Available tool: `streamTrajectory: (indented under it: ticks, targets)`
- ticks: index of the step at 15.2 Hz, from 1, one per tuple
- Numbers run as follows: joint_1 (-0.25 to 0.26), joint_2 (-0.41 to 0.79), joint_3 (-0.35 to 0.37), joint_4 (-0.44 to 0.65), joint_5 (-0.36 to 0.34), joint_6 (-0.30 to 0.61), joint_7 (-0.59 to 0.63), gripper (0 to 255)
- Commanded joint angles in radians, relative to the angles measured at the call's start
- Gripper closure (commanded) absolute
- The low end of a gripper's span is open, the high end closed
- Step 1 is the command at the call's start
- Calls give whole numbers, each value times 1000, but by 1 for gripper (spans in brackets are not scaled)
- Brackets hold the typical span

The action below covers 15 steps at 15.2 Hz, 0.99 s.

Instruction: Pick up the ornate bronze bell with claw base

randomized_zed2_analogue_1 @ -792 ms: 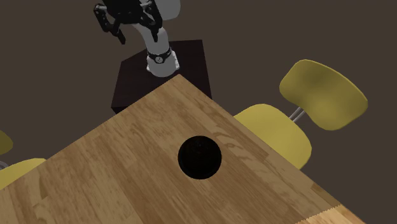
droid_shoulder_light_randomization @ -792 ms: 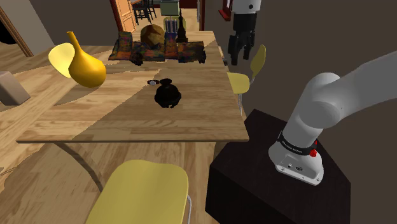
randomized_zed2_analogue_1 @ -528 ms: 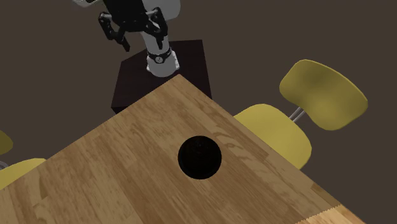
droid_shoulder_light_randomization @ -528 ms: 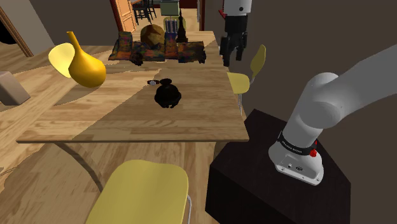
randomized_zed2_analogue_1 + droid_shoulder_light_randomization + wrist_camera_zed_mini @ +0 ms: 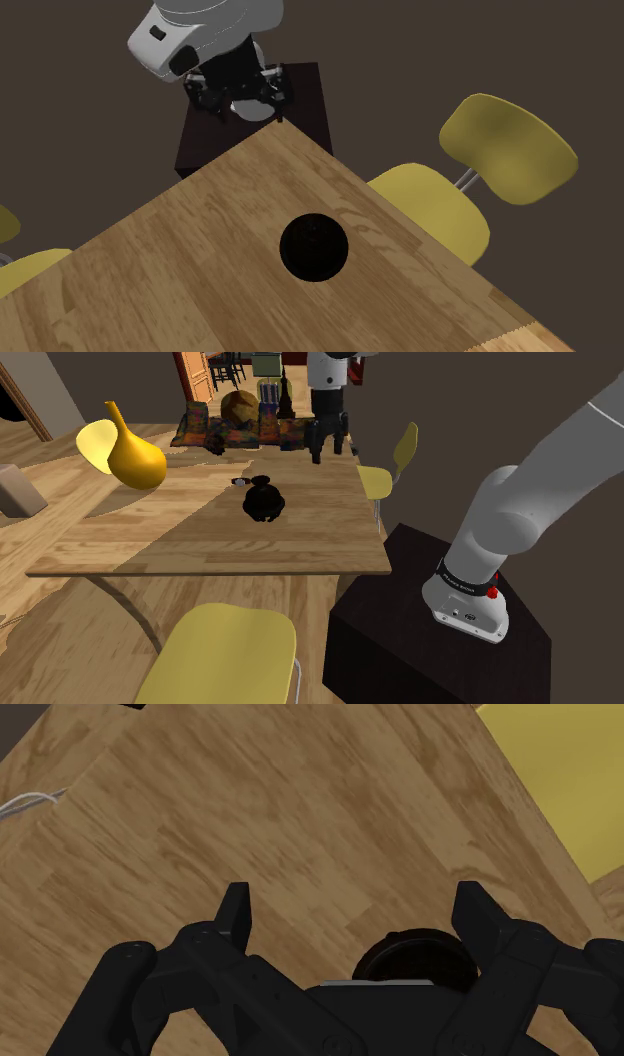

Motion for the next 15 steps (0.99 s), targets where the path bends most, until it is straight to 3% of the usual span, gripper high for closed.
streamTrajectory:
  ticks: [1, 8, 15]
  targets:
    - [5, 89, 10, 64, 3, 26, 11, 0]
    - [29, 360, 45, 295, -1, 68, 61, 0]
    - [61, 642, 66, 599, -23, 48, 111, 0]
